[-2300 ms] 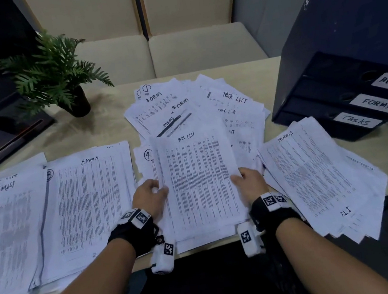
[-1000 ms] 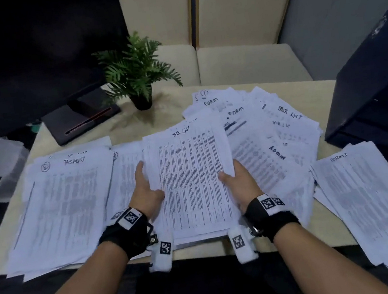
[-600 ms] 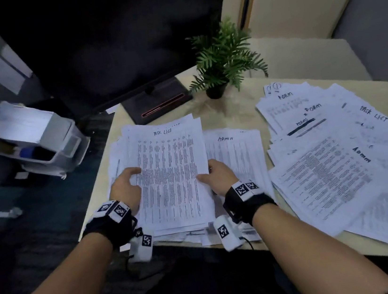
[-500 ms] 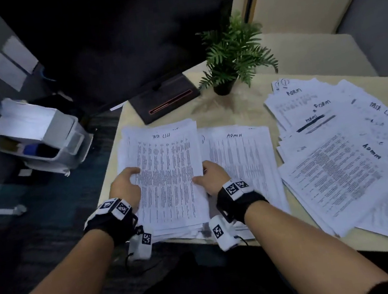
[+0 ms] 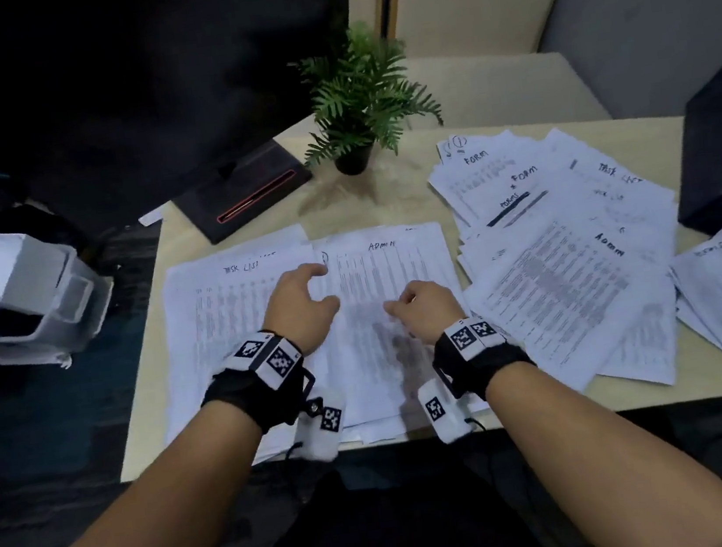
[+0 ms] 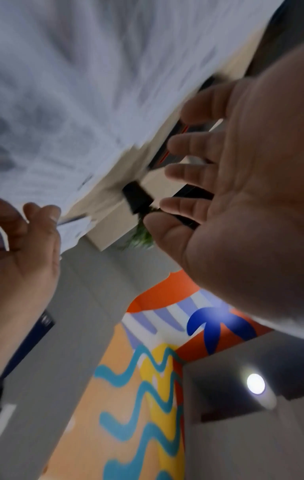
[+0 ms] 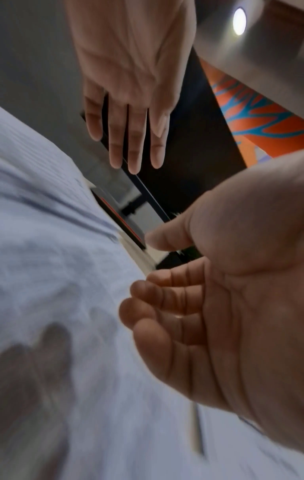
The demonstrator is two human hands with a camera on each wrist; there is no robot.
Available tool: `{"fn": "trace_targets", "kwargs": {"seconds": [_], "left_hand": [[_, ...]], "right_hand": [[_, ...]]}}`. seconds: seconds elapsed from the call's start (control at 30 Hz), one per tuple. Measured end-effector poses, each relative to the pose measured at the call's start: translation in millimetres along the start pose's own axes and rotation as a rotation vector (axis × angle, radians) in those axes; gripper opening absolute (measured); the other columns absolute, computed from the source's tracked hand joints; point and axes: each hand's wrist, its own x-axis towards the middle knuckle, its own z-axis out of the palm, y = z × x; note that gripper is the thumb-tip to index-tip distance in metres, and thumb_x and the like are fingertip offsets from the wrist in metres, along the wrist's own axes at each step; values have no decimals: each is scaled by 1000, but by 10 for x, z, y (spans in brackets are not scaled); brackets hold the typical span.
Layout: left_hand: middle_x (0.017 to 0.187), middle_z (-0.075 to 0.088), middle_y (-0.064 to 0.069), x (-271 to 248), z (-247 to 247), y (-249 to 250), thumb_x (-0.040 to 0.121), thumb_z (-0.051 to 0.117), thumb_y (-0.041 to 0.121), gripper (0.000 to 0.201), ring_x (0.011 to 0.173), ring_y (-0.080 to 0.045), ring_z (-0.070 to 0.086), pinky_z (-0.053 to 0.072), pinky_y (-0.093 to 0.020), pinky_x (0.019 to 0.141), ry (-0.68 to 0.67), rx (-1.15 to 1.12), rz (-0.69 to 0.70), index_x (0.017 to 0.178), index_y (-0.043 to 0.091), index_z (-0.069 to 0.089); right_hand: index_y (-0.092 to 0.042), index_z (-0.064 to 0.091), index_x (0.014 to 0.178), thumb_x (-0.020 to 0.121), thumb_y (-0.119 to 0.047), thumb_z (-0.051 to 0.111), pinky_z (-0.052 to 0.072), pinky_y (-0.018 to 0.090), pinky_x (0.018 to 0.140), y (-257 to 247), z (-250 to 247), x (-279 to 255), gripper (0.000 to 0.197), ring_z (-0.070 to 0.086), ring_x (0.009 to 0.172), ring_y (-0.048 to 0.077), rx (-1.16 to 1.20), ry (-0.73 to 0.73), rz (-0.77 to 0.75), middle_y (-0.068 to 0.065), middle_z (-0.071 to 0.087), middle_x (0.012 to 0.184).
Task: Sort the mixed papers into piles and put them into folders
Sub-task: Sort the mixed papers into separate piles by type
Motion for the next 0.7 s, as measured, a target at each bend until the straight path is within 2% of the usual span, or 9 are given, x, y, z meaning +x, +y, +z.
{"fn": "trace_targets", "kwargs": {"seconds": [0.1, 0.23, 0.33, 0.43, 0.5, 0.57, 0.6, 0.7], "left_hand": [[138, 44, -4, 43, 424, 396, 90, 57, 17, 42, 101, -12, 48, 33, -22, 79, -96, 15, 49, 131, 20, 49], [140, 43, -5, 79, 1037, 796, 90, 57, 18, 43, 122, -22, 47, 33, -22, 86, -194, 101, 95, 132, 19, 49], [143, 41, -6, 97, 1525, 1077, 91, 56, 19, 45, 125, -23, 46, 36, -25, 95, -260, 180, 106, 135, 18, 48], [144, 44, -6, 122, 2020, 1278, 91, 54, 15, 44, 127, -23, 46, 36, -27, 100, -285, 211, 94, 134, 16, 50], [142, 47, -6, 136, 2302, 1325, 89, 52, 9, 42, 126, -23, 48, 36, -27, 102, -277, 197, 54, 131, 14, 54], [141, 48, -8, 122, 2521, 1327, 88, 52, 7, 43, 127, -23, 47, 35, -26, 103, -288, 221, 21, 131, 11, 54], [141, 48, -8, 105, 2596, 1314, 88, 52, 7, 43, 127, -23, 47, 34, -25, 103, -304, 250, 13, 132, 10, 54], [139, 49, -8, 78, 2739, 1317, 90, 51, 10, 45, 126, -24, 47, 35, -26, 102, -323, 326, -21, 135, 12, 51]], "right_hand": [[-15, 55, 79, 89, -36, 63, 43, 26, 60, 424, -372, -11, 25, 59, 73, 21, 49, 62, 42, 5, 63, 81], [-11, 58, 83, 88, -33, 64, 38, 24, 53, 1050, -860, -38, 23, 55, 71, 18, 60, 124, 111, 1, 60, 79], [-10, 59, 89, 88, -33, 64, 43, 25, 57, 1556, -1205, -9, 23, 60, 74, 20, 70, 144, 189, 5, 64, 87], [-12, 55, 89, 88, -30, 63, 39, 26, 55, 2053, -1485, -18, 19, 52, 69, 14, 82, 172, 268, 7, 61, 94], [-11, 58, 101, 88, -28, 63, 41, 28, 64, 2341, -1613, -47, 22, 53, 82, 18, 58, 167, 292, 10, 59, 110], [-8, 54, 122, 90, -26, 63, 40, 25, 78, 2557, -1709, -84, 37, 53, 106, 26, 22, 140, 304, 13, 51, 127], [-5, 50, 127, 91, -25, 63, 38, 23, 79, 2644, -1728, -84, 44, 52, 112, 27, 79, 144, 342, 14, 50, 130], [-2, 40, 132, 91, -26, 64, 38, 23, 75, 2753, -1784, -53, 53, 57, 101, 27, 274, 175, 416, 15, 55, 127]]}}
